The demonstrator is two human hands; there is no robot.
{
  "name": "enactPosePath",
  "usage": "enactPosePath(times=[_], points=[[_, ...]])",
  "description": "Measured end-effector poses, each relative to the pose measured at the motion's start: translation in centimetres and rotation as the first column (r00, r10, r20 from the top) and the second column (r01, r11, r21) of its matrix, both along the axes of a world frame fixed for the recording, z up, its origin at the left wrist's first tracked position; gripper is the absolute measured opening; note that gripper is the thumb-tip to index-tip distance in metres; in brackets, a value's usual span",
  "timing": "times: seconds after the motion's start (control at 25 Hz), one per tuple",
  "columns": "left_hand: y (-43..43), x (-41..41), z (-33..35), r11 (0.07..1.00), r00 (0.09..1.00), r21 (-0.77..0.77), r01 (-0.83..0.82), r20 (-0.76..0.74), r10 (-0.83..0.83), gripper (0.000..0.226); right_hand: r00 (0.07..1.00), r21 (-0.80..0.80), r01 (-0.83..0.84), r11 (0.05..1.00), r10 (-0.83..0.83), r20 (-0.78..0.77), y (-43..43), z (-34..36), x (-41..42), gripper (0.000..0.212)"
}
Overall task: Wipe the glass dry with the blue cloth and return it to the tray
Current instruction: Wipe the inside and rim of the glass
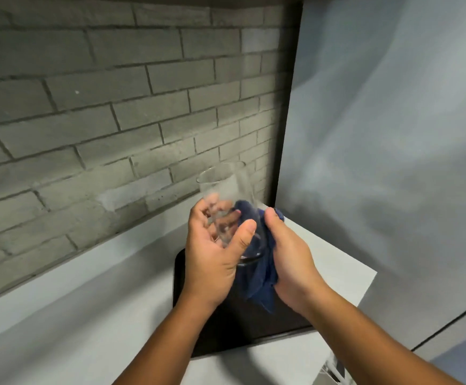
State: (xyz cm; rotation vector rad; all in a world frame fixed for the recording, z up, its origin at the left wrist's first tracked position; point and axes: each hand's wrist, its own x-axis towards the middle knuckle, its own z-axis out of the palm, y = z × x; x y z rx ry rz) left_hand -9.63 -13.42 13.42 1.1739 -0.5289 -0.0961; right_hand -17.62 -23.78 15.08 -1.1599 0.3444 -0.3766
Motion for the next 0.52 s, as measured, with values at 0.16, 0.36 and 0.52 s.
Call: enactPosePath(times=[0.16, 0.36, 0.52], points=[[0.5, 1.2, -0.7, 0.995, 0.989, -0.097, 0.013, -0.147, -0.027, 0.059, 0.993, -0.753, 0.061, 0.656, 0.035, 0.111, 0.6, -1.1, -1.0, 0.061], [1.0, 1.1, -2.0, 0.992, 0.938, -0.109, 0.066, -0.331, -0.099, 0.049, 0.982, -0.954, 0.086, 0.288, 0.138, 0.13, 0.1, -1.1, -1.5, 0.068], [1.0, 0.6, -2.1, 0.972, 0.872, -0.086, 0.219, -0.43, -0.235, 0.037, 0.975, -0.977, 0.018, 0.212, 0.211, 0.064, -2.2, -0.2, -0.7, 0.059]])
